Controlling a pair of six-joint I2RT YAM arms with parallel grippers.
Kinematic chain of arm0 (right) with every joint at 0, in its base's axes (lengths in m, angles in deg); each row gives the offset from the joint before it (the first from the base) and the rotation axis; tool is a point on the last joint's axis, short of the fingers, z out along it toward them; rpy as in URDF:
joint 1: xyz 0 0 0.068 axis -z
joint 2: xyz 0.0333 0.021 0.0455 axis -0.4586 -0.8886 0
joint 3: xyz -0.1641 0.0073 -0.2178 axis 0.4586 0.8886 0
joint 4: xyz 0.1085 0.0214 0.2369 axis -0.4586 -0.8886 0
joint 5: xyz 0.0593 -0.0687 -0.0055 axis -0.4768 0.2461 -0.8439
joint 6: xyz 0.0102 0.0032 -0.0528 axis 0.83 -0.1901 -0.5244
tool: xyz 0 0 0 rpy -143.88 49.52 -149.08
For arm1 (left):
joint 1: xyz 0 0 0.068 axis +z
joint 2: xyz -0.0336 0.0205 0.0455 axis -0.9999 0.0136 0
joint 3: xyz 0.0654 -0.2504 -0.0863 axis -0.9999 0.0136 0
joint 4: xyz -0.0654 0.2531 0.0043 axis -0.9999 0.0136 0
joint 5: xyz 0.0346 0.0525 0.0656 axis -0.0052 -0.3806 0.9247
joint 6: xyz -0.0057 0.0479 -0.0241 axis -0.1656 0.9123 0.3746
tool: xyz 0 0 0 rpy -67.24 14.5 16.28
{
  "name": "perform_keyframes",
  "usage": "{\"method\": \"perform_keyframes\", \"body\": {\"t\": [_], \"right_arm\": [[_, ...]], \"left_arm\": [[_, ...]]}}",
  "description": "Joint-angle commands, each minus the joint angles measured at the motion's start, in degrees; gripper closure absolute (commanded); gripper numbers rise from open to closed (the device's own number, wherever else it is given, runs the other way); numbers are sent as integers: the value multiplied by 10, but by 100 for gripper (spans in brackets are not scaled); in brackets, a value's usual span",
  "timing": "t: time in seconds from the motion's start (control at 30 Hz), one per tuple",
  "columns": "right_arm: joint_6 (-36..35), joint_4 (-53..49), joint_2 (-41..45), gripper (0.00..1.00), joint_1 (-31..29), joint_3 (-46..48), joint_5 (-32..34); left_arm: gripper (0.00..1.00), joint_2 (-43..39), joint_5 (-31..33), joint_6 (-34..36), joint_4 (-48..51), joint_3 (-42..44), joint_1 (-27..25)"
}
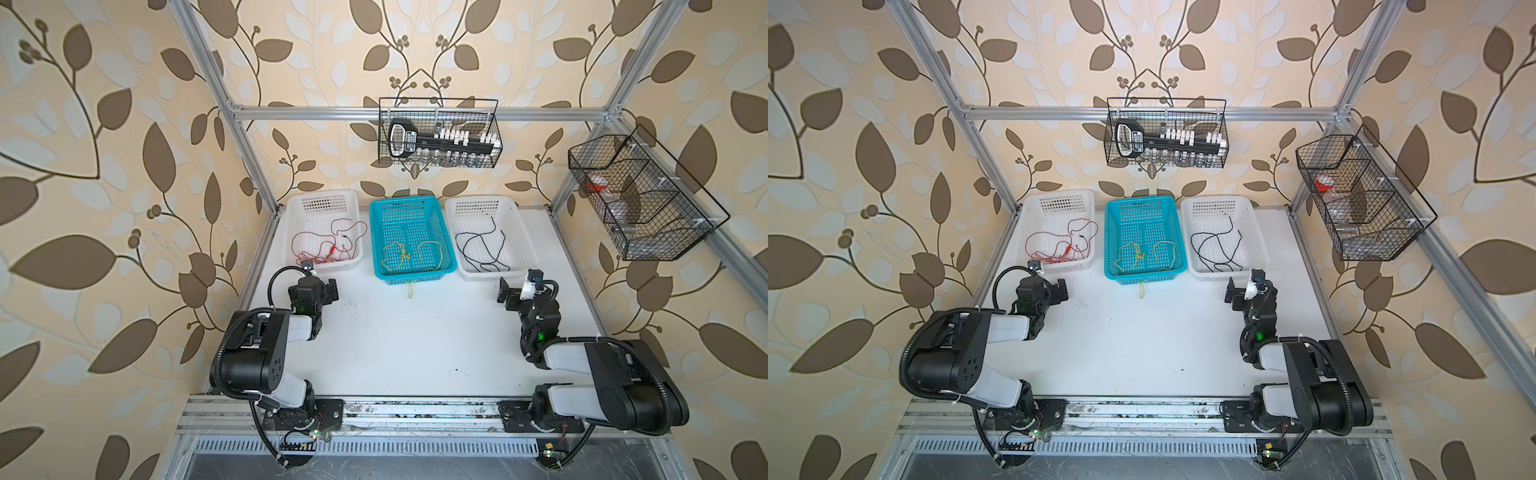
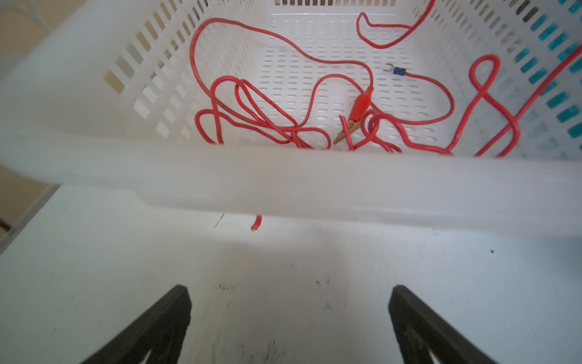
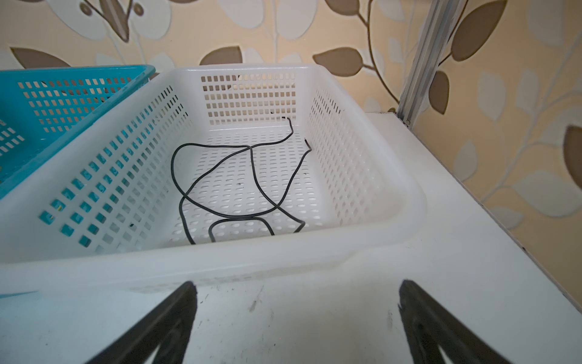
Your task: Untangle the cables
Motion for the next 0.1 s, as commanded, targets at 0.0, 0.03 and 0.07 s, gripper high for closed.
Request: {"method": "perform_keyframes", "body": {"t": [0.0, 0.03, 0.07], "right_arm": [[-12, 9, -5, 0, 2, -16, -13], [-11, 9, -4, 0, 2, -15, -12], [-11, 9, -4, 0, 3, -15, -13]], "left_arm": [[1, -8, -7, 1, -21, -14, 3], [1, -7, -7, 1, -22, -14, 4], [1, -8, -7, 1, -22, -14, 3]]}}
